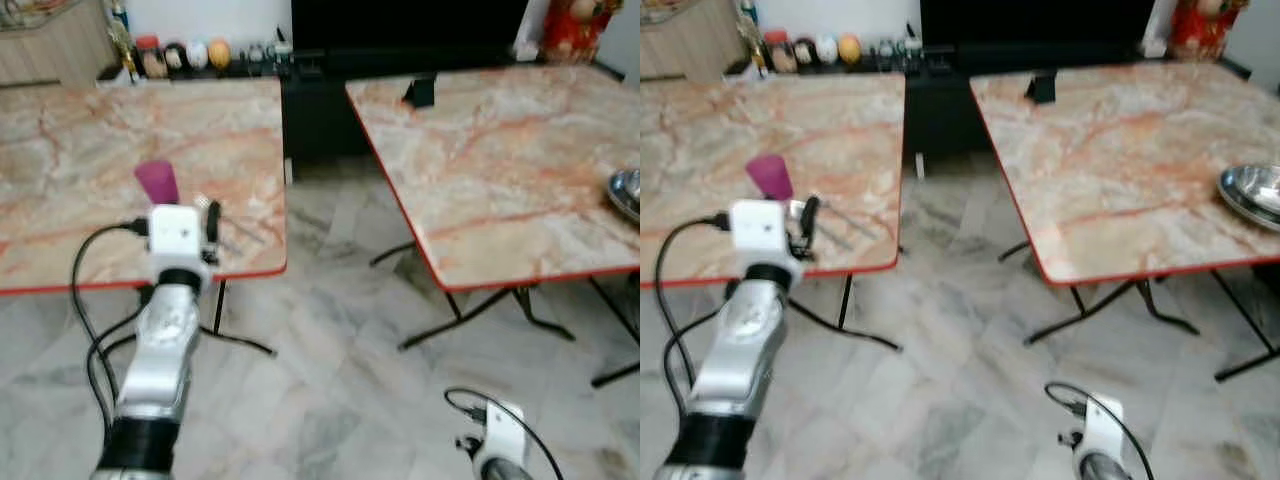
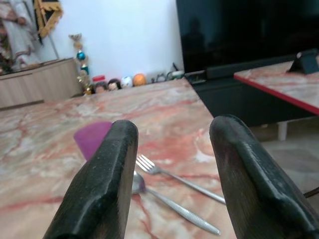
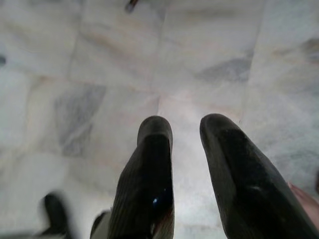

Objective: Setting the table

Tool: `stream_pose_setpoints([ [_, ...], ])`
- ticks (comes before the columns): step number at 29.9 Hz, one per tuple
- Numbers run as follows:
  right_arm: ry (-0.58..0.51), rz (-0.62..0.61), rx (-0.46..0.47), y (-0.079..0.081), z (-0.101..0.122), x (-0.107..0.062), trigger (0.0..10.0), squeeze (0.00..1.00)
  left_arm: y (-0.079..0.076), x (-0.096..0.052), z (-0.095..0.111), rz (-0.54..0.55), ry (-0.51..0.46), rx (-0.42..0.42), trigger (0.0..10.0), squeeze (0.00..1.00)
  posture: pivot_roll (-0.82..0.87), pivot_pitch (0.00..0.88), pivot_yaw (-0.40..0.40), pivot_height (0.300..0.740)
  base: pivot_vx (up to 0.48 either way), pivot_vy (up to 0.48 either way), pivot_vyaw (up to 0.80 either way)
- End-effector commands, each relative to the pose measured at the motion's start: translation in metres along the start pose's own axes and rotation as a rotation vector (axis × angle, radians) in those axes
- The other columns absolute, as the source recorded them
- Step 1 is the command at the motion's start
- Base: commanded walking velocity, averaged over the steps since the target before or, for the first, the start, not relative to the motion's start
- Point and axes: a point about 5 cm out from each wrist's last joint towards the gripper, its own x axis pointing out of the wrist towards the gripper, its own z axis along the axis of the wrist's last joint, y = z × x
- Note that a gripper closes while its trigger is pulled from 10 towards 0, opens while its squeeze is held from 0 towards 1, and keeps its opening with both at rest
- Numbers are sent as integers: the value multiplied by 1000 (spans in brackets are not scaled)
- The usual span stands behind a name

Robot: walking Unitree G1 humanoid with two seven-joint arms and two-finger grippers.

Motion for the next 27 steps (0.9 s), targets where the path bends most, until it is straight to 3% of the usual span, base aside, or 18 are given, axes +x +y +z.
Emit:
stream_pose_setpoints([
  [1, -30, 12, -4, 5, 5, 0, 10000, 0, 8, 1, 1, 24, 1, 13, 10000, 0, 41, 0, -17, 740, 0, 334, 0],
  [7, -97, -13, -24, 4, 10, 0, 10000, 0, 7, 2, 2, 20, -6, 13, 10000, 0, 44, 0, -16, 740, 0, 318, 0],
  [13, -213, -52, -14, 2, 18, -3, 10000, 0, 4, 3, 4, 11, -17, 17, 10000, 0, 44, 0, -11, 740, 0, 0, 0],
  [16, -286, -59, -76, 2, 24, -5, 10000, 0, 3, 4, 5, 6, -20, 16, 10000, 0, 45, 0, -10, 740, 0, 0, 0],
  [24, -411, -62, -119, 4, 34, -9, 10000, 0, 3, 5, 6, 4, -26, 17, 10000, 0, 50, 0, -8, 740, 0, 0, 0],
  [25, -686, -118, -241, 6, 67, -21, 10000, 0, 3, 5, 7, 4, -26, 17, 10000, 0, 51, 0, -7, 740, 0, 0, 0],
  [27, -920, -135, -338, 13, 92, -36, 10000, 0, 3, 5, 7, 3, -26, 18, 10000, 0, 51, 0, -5, 740, 0, 0, 0],
])
